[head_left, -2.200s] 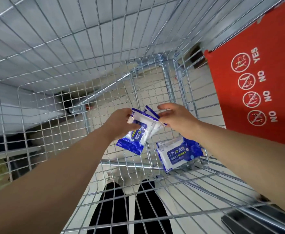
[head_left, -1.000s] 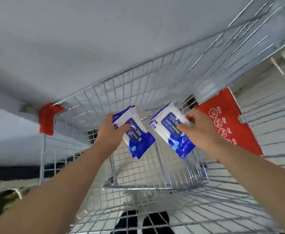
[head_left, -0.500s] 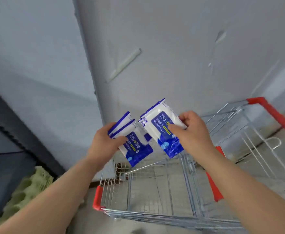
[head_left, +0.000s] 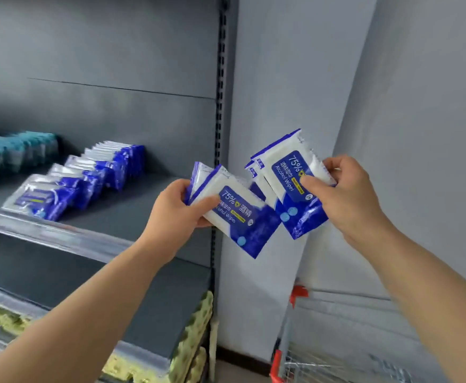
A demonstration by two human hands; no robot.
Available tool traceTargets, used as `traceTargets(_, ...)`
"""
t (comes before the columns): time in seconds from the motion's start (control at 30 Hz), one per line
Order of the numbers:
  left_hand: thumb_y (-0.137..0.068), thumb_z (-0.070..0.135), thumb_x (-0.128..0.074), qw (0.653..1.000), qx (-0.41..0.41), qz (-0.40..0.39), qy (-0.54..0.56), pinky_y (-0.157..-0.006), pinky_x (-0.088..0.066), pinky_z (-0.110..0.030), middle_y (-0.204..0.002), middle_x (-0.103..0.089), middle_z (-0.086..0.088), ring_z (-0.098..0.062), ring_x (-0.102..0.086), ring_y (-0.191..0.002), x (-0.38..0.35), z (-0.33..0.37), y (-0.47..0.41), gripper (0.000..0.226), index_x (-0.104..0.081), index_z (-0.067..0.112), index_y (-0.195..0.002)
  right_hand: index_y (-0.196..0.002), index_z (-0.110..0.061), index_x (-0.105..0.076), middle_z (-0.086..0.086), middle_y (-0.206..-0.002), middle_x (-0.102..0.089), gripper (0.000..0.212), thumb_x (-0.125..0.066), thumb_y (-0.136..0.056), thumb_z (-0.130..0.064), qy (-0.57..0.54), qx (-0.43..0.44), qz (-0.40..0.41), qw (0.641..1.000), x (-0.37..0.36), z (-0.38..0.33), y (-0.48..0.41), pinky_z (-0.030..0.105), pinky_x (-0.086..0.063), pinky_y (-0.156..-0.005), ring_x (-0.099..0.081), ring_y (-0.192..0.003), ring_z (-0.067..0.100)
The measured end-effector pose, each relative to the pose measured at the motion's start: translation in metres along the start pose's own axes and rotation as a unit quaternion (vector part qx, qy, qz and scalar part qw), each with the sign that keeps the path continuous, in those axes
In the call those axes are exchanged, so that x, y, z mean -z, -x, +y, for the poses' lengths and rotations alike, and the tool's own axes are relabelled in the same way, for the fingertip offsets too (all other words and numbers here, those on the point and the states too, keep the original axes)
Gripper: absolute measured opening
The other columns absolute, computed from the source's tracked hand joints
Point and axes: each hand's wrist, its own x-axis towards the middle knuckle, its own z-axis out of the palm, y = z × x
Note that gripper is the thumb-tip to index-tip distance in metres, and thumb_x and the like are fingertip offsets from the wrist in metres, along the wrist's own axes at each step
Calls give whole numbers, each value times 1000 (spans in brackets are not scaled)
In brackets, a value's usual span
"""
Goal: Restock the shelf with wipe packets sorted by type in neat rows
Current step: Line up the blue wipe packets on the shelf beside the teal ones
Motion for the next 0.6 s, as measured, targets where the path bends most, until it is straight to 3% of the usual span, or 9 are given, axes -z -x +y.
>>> traceTargets(0.17,-88,7,-64,997,6,62,38,-73,-60,-36,-103,-71,-11,-22,-72,-86,134,21,-25,17,-53,12,-99,-88,-26,-51,2,-98,-68,22,-71,-81,-17,-64,-1,-41,997,-113,-63,1,36,-56,-72,-69,-83,19)
traceTargets(0.27,-90,5,-61,998,13,55,33,-76,-60,-40,-99,-71,-7,-23,-71,-85,212,24,-40,24,-51,12,-111,-89,-22,-53,4,-97,-68,21,-70,-82,-13,-89,-11,-58,994,-186,-90,5,30,-53,-64,-67,-76,15)
traceTargets(0.4,-92,4,-58,998,27,36,-40,-77,-57,-31,-101,-72,-4,-16,-69,-80,302,13,-68,24,-56,12,-115,-86,-24,-52,5,-98,-68,21,-71,-82,-14,-107,-42,-80,990,-267,-111,11,34,-54,-71,-66,-79,19)
traceTargets(0.5,-94,4,-55,995,55,27,-81,-60,-53,-17,-93,-71,-5,-6,-67,-64,346,-2,-90,14,-60,12,-104,-88,-21,-52,2,-96,-67,20,-70,-83,-14,-108,-67,-98,987,-310,-115,13,27,-49,-63,-65,-75,13)
traceTargets(0.6,-93,10,-59,985,57,6,-165,-62,-50,-21,-87,-72,-1,-12,-66,-70,374,-23,-112,13,-60,8,-106,-91,-18,-52,3,-96,-66,19,-70,-84,-14,-93,-86,-115,985,-341,-114,12,29,-51,-65,-66,-76,14)
